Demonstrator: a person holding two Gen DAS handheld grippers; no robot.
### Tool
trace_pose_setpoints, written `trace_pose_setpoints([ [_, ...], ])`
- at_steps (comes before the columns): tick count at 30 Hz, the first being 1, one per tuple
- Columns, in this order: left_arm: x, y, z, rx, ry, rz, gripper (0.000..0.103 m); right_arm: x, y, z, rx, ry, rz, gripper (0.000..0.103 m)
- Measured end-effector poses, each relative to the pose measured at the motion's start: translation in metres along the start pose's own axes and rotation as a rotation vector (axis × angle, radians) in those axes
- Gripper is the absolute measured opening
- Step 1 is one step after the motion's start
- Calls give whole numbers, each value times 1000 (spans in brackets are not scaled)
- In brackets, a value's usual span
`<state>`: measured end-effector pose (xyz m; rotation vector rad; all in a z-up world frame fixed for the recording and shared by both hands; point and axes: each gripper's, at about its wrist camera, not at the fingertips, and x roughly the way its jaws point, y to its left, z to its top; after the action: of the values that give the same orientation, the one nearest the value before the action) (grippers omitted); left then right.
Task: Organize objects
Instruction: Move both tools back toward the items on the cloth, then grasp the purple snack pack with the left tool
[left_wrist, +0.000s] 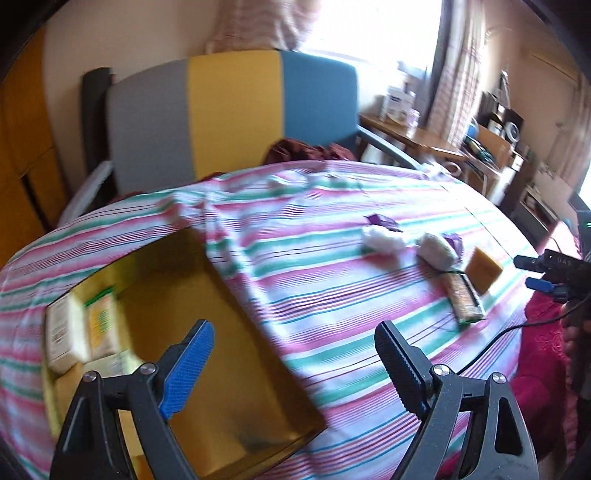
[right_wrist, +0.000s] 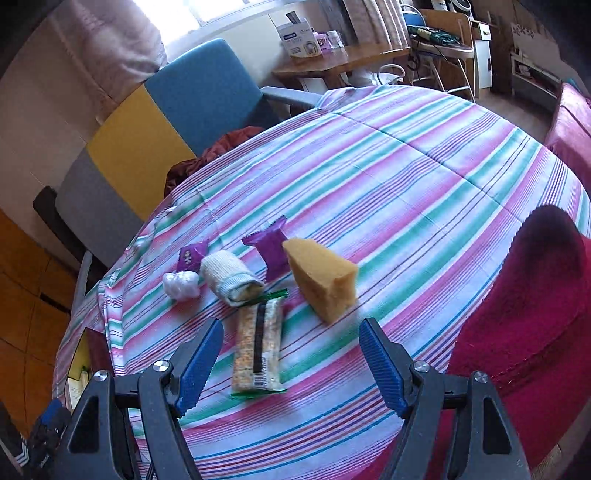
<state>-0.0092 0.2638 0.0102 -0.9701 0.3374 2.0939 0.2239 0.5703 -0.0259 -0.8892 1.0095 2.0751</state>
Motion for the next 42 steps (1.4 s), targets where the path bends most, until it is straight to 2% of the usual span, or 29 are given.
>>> trace_pose_setpoints([
  [9, 55, -55, 20, 70, 88, -70, 81, 11, -7, -1, 49, 46, 104, 77],
  [12, 75, -60, 26, 62, 125, -83, 77, 12, -8, -1, 57, 52, 130, 77],
  [19, 113, -74, 40, 35, 181, -107, 77, 14, -12, -2, 88, 66, 158, 77],
  [25, 134, -79, 52, 23, 195, -103, 77, 15, -10, -3, 79, 73, 165, 77],
  [30, 149, -77, 81, 21, 173, -86, 76, 17, -11, -2, 80, 82, 178, 77],
  [34, 166, -86, 112, 40, 158, -105, 75, 17, -11, -1, 77, 86, 183, 77],
  [38, 198, -99, 136, 30, 207, -140, 75, 18, -11, -1, 79, 95, 195, 77],
  [42, 230, -115, 147, 45, 254, -133, 75, 20, -13, -1, 93, 101, 211, 77],
])
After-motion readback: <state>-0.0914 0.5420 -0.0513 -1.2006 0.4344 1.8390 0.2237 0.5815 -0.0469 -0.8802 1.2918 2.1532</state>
